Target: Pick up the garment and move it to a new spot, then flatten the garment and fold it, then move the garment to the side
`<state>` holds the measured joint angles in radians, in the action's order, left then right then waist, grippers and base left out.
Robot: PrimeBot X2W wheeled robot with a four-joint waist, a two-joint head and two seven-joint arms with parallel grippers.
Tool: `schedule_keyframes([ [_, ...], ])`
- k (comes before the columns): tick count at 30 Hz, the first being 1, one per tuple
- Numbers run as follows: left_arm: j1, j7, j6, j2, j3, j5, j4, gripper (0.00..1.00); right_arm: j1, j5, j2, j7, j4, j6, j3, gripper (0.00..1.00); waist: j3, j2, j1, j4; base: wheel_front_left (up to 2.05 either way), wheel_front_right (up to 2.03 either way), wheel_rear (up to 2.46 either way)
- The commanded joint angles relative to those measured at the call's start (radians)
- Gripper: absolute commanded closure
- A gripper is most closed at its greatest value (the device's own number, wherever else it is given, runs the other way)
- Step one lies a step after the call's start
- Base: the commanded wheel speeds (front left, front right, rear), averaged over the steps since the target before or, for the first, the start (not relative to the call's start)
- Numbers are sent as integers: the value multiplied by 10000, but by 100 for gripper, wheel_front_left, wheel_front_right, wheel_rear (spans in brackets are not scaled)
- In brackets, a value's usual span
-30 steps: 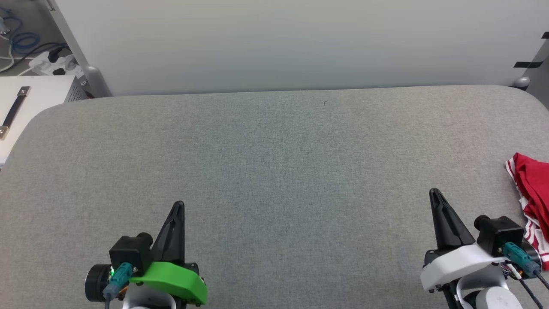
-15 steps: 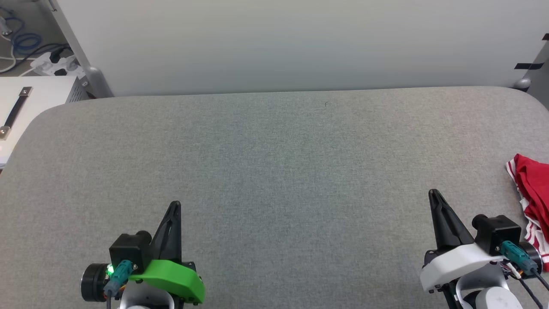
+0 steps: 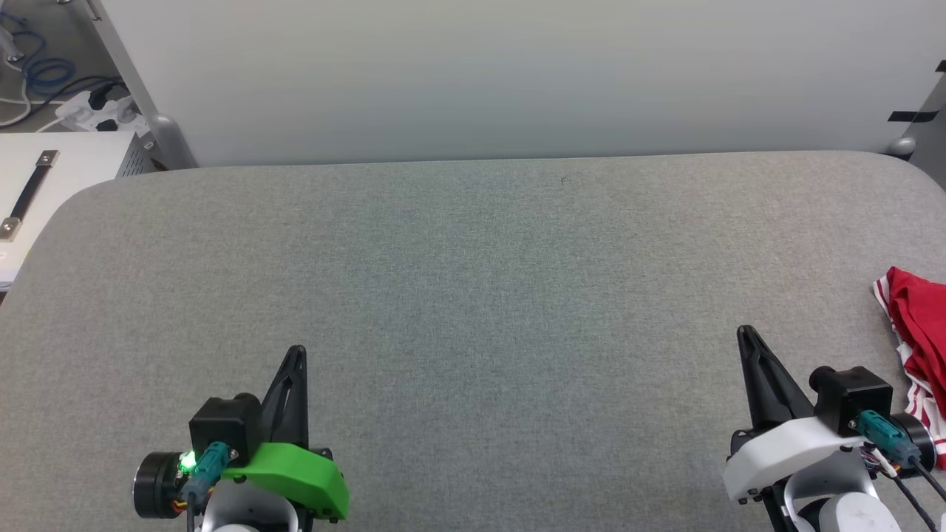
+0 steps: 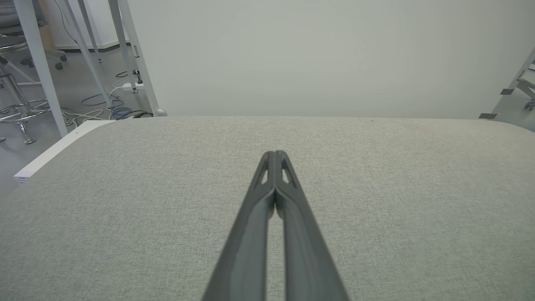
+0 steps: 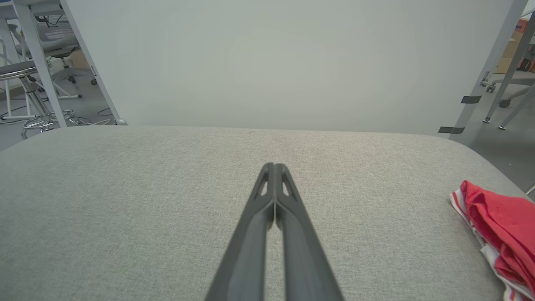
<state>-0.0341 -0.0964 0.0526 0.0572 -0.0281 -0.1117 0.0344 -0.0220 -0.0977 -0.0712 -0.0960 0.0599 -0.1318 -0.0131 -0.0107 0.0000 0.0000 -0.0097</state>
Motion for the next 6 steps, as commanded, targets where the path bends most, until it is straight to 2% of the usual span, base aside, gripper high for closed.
schedule_keyframes([
  [1, 200, 50, -67, -44, 29, 134, -52, 100, 116, 119, 34, 60, -94, 7, 11, 100, 3, 0, 0, 3, 0, 0, 0],
  [6, 215, 152, -118, -47, 58, 244, -85, 100, 127, 215, 54, 161, -151, 8, 25, 100, 15, 0, 0, 14, 0, 0, 0],
])
